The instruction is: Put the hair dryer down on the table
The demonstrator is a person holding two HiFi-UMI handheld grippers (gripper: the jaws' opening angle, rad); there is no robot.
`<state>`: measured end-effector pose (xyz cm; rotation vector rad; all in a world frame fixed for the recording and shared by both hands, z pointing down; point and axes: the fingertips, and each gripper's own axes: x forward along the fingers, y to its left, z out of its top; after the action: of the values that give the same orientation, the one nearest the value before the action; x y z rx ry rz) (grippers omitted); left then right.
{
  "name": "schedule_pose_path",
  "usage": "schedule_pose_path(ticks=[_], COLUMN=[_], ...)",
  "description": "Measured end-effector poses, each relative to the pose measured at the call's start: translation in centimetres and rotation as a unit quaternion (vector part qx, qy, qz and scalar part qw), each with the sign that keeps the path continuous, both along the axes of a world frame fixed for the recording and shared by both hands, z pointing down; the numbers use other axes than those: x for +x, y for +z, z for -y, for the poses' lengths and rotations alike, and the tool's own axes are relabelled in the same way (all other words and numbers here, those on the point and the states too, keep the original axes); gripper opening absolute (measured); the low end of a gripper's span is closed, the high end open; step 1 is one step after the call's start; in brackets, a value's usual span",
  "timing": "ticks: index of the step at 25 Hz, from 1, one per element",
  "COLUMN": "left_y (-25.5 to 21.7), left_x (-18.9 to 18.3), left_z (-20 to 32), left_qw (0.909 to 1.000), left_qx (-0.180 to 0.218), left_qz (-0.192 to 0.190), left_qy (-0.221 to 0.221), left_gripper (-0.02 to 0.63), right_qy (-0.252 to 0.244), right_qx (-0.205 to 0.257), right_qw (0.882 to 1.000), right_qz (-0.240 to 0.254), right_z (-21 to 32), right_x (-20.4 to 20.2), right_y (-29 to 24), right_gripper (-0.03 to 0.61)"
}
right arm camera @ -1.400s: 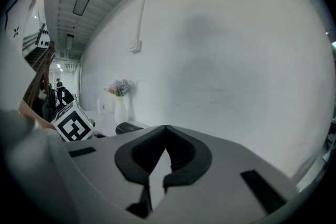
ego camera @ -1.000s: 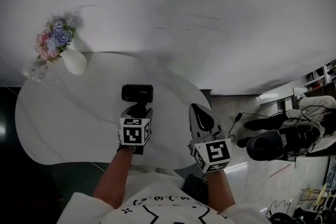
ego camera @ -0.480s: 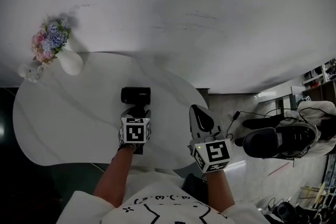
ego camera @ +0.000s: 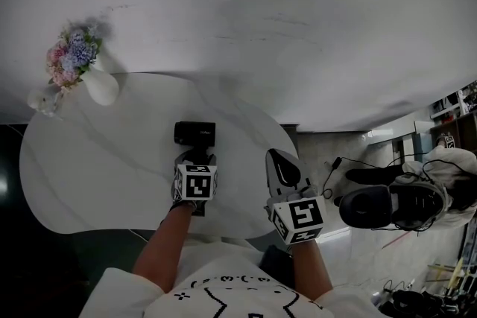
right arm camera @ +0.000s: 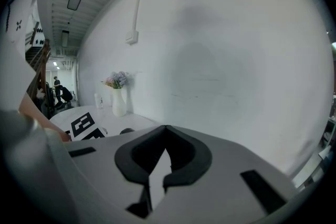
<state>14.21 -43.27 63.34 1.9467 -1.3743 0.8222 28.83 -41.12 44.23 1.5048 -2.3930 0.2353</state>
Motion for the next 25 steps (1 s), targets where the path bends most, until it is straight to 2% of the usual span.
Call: schedule_pose_path(ticks=[7,9,12,20,25], left_y=[-0.3,-0.5,-0.9,-3.9,-6.2], left_x=[0.8,1.2,0.8,2.0,0.7], left_z=[-0.1,-0.1,-0.3,0.3,-2.2], left_qw=[0.9999,0.9996,0.9992,0.9998,0.9981], left_qx=[-0.003,-0.016,-0.026,0.007,0.046], left_qz=[-0.010,-0.023,-0.027,-0.015,-0.019], left_qy=[0.006,0.006,-0.011,-0.014,-0.036], left_gripper=[0.252,0.293,0.305,0.305,0.305], right_qy=[-0.013,-0.018,-0.027,-0.041,-0.058], right_qx=[-0.006,-0.009,-0.010,-0.003,0.017], right_qw=[1.000,1.000,1.000,0.999,0.998], right_qz=[0.002,0.002,0.004,0.014,0.026], right_z=[-0.2,-0.2,-0.4,-0.1,-2.7], right_x=[0.1,0.1,0.0,1.9,1.1], right_y=[-0.6,-0.9,-1.3,-2.0,-2.6], right_gripper=[-0.005,-0.005,-0.003,-0.005,-0.005])
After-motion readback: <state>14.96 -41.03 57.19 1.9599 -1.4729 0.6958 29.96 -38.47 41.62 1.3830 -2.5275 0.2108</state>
